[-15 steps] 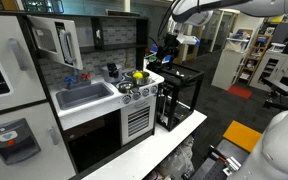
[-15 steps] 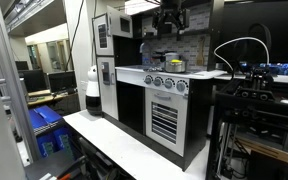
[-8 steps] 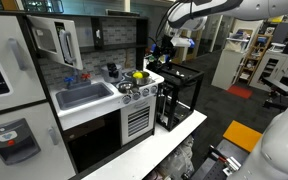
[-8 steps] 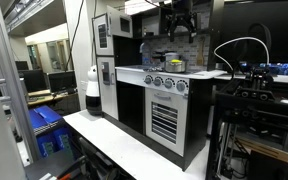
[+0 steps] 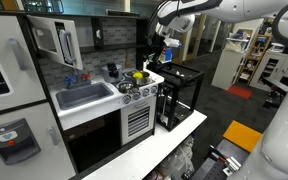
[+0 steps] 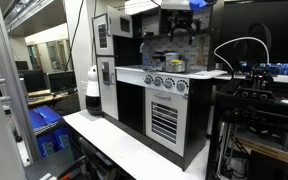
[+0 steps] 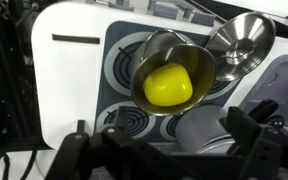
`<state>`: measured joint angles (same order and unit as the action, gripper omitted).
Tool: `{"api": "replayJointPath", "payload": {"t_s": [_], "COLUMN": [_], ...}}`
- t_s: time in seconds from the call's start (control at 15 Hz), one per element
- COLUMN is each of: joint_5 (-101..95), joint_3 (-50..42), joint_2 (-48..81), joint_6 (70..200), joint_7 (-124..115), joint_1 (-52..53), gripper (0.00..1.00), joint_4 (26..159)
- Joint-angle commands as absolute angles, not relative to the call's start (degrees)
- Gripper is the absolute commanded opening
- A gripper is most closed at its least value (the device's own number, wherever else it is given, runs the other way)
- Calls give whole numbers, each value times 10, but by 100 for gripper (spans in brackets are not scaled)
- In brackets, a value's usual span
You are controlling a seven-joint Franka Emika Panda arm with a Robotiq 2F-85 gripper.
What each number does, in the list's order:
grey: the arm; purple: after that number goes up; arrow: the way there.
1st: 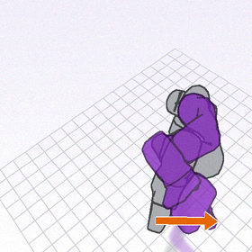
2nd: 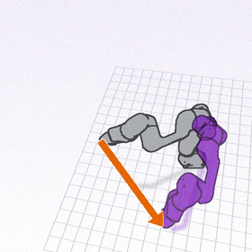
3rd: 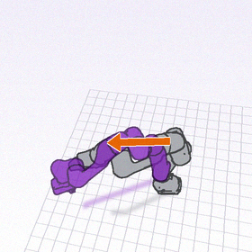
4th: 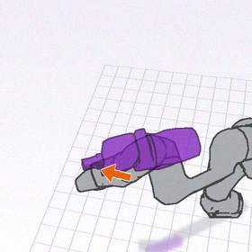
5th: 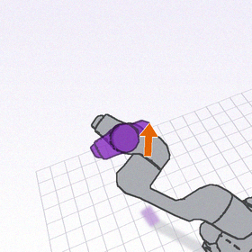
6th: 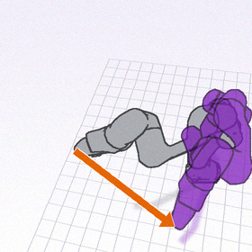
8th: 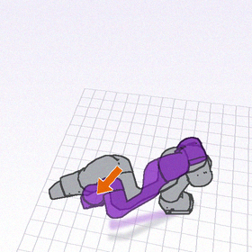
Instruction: Remove the yellow object from the silver pot and put it on the right cupboard
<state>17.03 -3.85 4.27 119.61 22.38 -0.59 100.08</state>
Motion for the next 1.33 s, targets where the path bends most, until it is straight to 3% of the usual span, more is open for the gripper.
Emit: {"api": "replayJointPath", "payload": {"t_s": [0.0,0.53,1.27], "joint_5": [211,241,125], "joint_3": [-23,21,34], "joint_2": [101,138,135], "joint_6": [1118,957,736], "joint_7": [336,496,742], "joint_1": [-27,-28,-24], "gripper": [100,100,100], "joint_4": [901,802,788]}}
